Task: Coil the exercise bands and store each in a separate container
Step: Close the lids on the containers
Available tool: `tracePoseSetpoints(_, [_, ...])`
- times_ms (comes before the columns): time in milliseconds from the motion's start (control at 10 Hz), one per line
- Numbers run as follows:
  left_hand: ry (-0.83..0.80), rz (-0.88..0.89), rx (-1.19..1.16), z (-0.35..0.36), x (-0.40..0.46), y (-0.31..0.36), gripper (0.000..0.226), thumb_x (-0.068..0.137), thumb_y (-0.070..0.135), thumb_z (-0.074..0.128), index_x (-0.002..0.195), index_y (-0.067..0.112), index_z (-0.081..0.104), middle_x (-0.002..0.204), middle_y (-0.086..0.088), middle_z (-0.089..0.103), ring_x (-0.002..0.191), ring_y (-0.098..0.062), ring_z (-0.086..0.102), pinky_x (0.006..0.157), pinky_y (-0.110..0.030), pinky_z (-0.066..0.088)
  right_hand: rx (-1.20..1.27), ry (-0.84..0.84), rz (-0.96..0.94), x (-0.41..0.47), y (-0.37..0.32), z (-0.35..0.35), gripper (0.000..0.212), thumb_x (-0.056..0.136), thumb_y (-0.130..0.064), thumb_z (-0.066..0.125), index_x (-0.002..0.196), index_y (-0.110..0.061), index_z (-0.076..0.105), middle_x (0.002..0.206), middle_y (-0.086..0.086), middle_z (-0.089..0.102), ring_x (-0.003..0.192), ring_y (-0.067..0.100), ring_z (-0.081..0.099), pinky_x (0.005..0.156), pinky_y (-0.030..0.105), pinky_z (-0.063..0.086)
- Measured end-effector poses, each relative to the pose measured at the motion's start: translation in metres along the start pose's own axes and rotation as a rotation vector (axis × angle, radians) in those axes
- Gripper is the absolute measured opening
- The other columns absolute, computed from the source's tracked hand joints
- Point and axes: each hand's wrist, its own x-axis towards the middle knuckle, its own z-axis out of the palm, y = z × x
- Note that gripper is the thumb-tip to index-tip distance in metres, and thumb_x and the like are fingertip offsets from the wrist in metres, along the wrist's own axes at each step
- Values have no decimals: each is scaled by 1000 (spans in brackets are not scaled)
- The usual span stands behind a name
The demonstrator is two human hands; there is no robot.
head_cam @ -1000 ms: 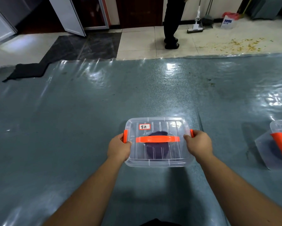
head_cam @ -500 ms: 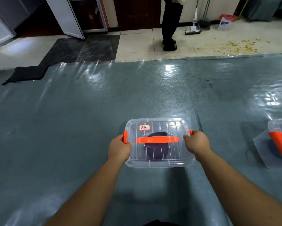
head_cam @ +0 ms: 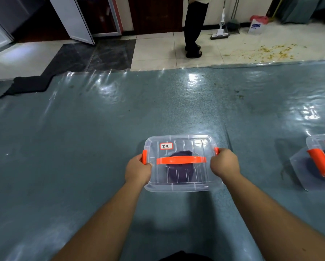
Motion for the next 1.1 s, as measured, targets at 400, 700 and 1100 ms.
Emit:
tracePoseSetpoints(400, [-84,136,239,-11,-5,0,22,92,21,65,113,25,65,103,1,68,88,-24,63,76,-32,46,-317,-6,-206,-29,5,-3,55,93,-3,46,148,-4,40,144,19,54,128,39,57,105,44,47])
tracePoseSetpoints(700, [19,368,467,-14,-48,-6,49,98,30,57,146,22,55,147,-4,52,130,-31,52,108,-39,44,-399,-4,-386,-74,18,3,57,98,-19,50,153,-11,41,165,9,36,149,30,36,120,40,36])
tracePoseSetpoints(1100, [-54,536,619,22,-141,-4,49,100,47,43,147,34,47,152,13,48,136,-12,50,111,-29,42,-316,92,-564,-119,93,-12,63,55,-38,90,115,-23,78,120,-2,75,100,20,75,83,26,60])
